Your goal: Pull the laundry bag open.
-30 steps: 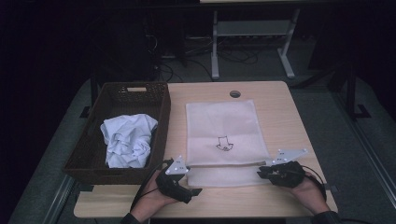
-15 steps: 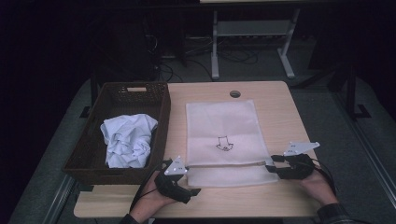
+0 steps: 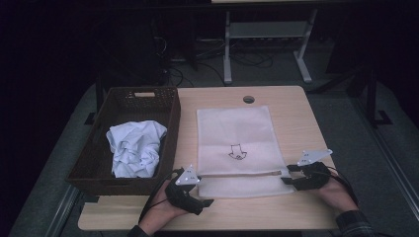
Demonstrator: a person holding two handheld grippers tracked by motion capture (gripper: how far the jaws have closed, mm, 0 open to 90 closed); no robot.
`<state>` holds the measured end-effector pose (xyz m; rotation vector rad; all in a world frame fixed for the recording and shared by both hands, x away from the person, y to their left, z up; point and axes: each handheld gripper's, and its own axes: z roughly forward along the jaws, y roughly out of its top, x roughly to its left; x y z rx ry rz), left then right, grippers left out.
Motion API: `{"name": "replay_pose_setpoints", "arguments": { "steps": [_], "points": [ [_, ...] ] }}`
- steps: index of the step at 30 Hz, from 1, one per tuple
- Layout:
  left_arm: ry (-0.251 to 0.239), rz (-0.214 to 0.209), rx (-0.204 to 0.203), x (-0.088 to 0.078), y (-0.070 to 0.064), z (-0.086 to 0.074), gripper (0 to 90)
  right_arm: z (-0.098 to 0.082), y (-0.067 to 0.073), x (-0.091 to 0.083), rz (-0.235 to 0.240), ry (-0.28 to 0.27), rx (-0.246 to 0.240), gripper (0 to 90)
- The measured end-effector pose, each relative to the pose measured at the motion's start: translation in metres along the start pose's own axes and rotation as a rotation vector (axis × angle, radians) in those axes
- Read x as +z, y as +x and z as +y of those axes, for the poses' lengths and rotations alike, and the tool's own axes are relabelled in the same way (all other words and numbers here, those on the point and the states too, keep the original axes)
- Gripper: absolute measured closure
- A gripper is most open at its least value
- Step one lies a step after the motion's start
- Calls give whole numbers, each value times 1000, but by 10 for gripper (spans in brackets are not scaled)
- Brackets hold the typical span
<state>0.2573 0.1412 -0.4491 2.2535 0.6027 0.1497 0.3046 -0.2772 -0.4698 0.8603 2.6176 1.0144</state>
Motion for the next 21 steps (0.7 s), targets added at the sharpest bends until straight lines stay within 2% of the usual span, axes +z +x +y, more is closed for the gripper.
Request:
{"name": "replay_pose_setpoints", "arguments": {
  "steps": [4, 6, 13, 16, 17, 21],
  "points": [
    [1, 1, -1, 0, 0, 0, 143, -1, 0, 0, 5, 2, 10, 464],
    [2, 3, -3, 0, 1, 0, 143, -4, 1, -1, -2, -17, 21, 491],
    [3, 5, 0, 1, 0, 0, 143, -2, 9, -1, -13, -13, 41, 635],
    [2, 5, -2, 1, 0, 0, 143, -1, 10, -1, -11, -8, 47, 667],
    [1, 7, -3, 0, 0, 0, 143, -1, 11, -1, -7, -9, 55, 712],
    [-3, 7, -10, 1, 0, 0, 143, 0, 13, 0, -2, -9, 73, 795]
  ]
}}
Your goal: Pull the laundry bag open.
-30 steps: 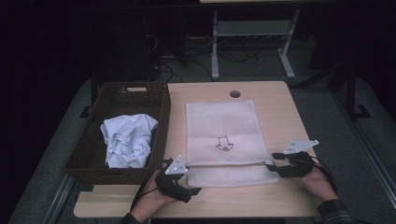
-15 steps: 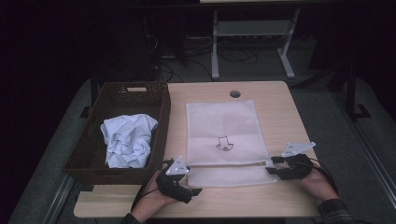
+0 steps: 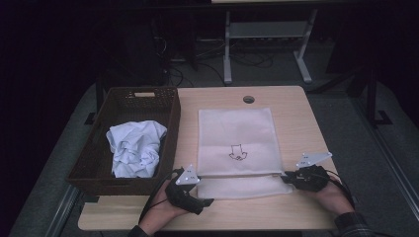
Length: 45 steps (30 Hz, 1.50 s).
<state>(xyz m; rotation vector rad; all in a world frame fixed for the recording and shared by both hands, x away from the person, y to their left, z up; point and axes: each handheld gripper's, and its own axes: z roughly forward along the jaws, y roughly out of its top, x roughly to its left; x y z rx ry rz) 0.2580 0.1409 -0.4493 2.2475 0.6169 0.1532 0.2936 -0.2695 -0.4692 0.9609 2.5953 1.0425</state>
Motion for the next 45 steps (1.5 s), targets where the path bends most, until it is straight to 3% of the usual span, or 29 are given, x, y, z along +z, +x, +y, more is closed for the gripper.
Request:
{"name": "replay_pose_setpoints", "arguments": {
  "steps": [12, 16, 21, 31, 45],
  "points": [
    [-32, -4, -11, -1, 1, 9, 142, 6, 11, 2, 16, -8, 64, 819],
    [-55, -39, -18, 0, 1, 15, 149, 11, 14, 0, 29, -24, 75, 818],
    [-77, -73, -6, 6, -3, 25, 166, 17, 19, -1, 44, -36, 55, 818],
    [-62, -106, 23, 18, -12, 35, 233, 23, 26, -5, 62, -54, 46, 819],
    [-58, -142, 32, 33, -18, 50, 347, 30, 42, -6, 86, -80, 16, 819]
  ]
}}
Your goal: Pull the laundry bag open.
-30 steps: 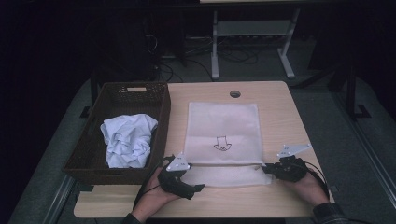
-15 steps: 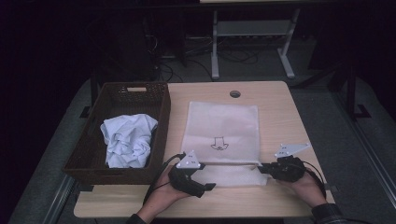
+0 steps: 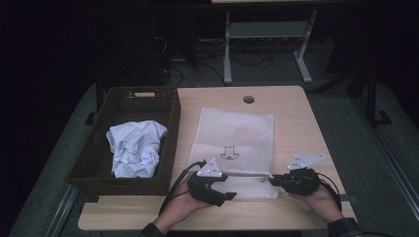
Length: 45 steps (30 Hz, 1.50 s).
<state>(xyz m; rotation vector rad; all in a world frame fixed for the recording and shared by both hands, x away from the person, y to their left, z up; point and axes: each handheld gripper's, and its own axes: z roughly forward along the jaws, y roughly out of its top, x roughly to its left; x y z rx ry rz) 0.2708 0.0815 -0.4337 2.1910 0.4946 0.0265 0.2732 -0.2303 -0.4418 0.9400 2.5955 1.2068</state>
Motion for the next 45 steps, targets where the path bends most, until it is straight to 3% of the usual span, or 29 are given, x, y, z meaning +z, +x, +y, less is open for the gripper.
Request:
{"name": "replay_pose_setpoints", "arguments": {
  "steps": [13, 24, 45],
  "points": [
    [-19, -50, 19, 14, -5, 12, 400, 7, 13, 2, 19, -21, -23, 819],
    [-27, -82, 41, 26, -10, 22, 530, 12, 23, 2, 14, -42, -36, 819],
    [-82, -79, 28, 42, -11, 35, 728, 14, 29, 0, -3, -47, -59, 820]
  ]
}}
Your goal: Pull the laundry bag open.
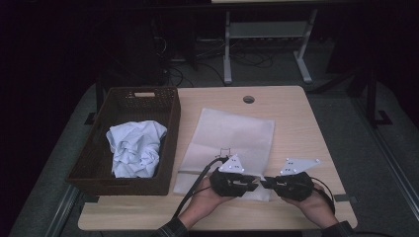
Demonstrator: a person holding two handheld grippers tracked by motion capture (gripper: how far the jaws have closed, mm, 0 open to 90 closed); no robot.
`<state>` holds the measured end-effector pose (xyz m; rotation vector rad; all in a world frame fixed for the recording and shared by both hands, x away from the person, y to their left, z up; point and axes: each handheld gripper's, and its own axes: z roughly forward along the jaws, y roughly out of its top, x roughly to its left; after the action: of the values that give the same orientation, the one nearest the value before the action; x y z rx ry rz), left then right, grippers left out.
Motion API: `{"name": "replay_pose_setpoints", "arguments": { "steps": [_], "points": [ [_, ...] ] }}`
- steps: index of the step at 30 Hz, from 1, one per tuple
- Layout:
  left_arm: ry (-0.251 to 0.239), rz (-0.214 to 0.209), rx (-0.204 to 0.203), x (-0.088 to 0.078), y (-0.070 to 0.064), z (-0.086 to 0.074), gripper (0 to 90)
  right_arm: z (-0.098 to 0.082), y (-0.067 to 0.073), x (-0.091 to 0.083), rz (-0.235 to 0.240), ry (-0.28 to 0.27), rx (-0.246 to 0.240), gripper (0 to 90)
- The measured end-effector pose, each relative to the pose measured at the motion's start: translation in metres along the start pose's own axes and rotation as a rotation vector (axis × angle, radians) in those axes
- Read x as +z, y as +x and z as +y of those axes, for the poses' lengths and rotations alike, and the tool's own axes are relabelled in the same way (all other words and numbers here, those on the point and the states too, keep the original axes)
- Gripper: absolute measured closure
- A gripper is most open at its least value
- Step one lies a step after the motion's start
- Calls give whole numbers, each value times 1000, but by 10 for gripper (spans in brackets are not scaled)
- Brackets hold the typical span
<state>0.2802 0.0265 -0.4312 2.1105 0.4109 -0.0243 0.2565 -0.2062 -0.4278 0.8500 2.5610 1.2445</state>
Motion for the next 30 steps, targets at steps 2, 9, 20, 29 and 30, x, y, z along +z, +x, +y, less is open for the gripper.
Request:
{"name": "replay_pose_setpoints", "arguments": {
  "steps": [2, 9, 20, 29, 30],
  "points": [
    [-2, 7, 6, 1, 0, 0, 751, 0, 0, 0, -2, -2, 0, 820],
    [-14, 10, -9, 2, 2, 0, 833, 0, 1, -1, -3, -7, 3, 820],
    [-22, 10, -33, 3, 2, -1, 862, -1, 2, 0, -8, -4, 7, 820],
    [12, 18, -30, 3, 0, 0, 873, -2, 3, 2, -8, 8, -7, 827],
    [16, 19, -29, 2, 0, 0, 874, -3, 4, 2, -6, 9, -7, 829]
  ]
}}
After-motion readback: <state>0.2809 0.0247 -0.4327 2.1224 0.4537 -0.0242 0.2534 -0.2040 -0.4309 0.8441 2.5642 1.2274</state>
